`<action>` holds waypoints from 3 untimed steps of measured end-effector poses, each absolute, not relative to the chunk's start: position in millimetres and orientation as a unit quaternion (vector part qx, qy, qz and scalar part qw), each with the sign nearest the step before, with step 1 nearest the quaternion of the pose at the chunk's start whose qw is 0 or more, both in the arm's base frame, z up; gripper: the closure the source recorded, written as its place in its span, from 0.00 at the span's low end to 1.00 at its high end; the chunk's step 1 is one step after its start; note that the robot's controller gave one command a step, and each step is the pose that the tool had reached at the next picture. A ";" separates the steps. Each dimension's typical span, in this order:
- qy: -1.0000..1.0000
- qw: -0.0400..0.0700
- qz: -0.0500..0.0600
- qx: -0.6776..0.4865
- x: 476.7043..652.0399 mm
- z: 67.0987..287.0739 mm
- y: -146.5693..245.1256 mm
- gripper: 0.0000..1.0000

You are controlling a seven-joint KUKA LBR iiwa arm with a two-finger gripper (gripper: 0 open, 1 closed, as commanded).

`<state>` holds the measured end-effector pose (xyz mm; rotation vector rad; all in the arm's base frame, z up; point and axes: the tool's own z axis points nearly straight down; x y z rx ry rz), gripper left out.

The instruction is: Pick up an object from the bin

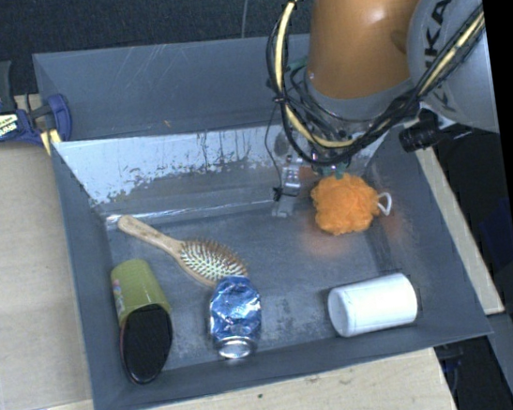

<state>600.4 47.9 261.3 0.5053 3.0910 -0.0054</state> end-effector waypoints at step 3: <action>1.000 0.009 -0.001 0.006 624.4 72.1 135.7 1.00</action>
Offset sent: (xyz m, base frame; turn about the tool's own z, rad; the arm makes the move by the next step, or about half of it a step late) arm -0.0005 0.1014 -0.0358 -0.2251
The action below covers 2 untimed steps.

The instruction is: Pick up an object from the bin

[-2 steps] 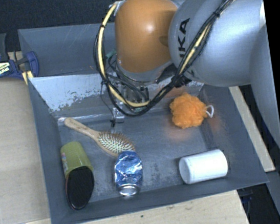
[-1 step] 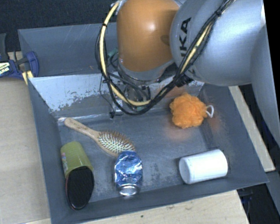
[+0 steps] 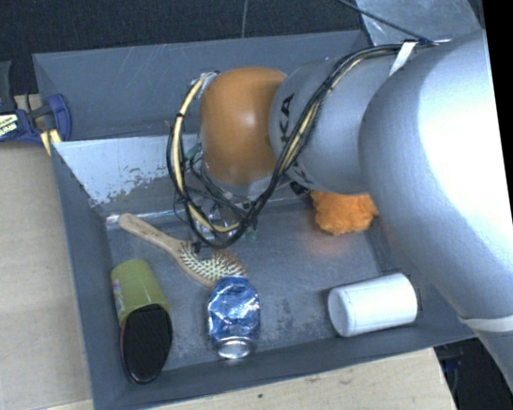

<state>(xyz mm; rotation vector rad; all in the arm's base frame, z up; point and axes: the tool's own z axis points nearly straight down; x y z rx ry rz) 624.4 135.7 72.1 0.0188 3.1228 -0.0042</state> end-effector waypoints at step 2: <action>0.997 0.012 0.000 0.077 613.4 135.4 127.2 0.00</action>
Offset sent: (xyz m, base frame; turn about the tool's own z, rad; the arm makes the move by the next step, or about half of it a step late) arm -0.0121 -0.0080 0.0629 0.1413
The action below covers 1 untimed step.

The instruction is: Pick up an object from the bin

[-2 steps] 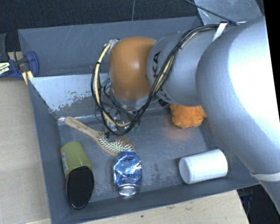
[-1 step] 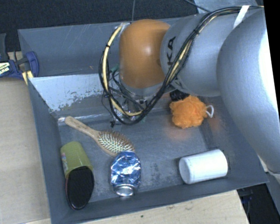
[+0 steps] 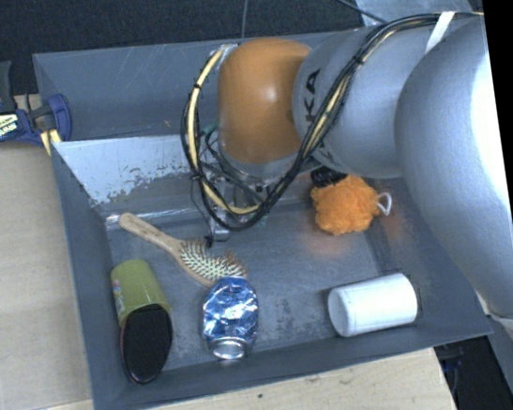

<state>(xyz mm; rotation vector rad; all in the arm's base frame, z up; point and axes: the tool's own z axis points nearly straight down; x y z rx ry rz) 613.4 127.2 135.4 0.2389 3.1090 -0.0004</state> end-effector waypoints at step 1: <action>0.997 0.012 0.000 0.077 613.4 135.4 127.1 1.00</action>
Offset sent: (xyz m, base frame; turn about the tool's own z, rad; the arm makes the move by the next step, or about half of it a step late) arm 0.0000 0.0000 0.0000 0.0000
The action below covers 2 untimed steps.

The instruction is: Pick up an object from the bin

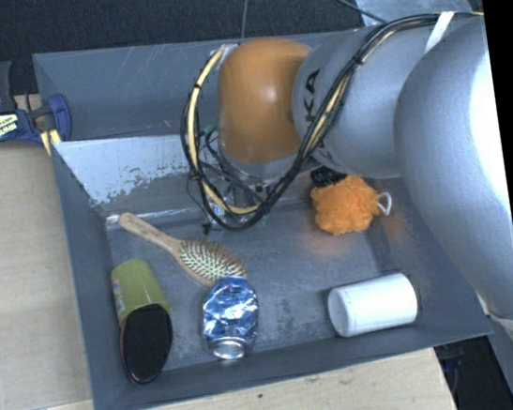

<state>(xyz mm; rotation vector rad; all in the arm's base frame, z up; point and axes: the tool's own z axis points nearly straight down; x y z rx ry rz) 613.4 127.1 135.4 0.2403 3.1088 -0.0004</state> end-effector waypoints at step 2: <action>0.997 0.012 0.000 0.078 613.4 135.4 127.1 1.00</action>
Offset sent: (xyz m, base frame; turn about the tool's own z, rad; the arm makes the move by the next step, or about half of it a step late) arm 0.0000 0.0000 0.0000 0.0000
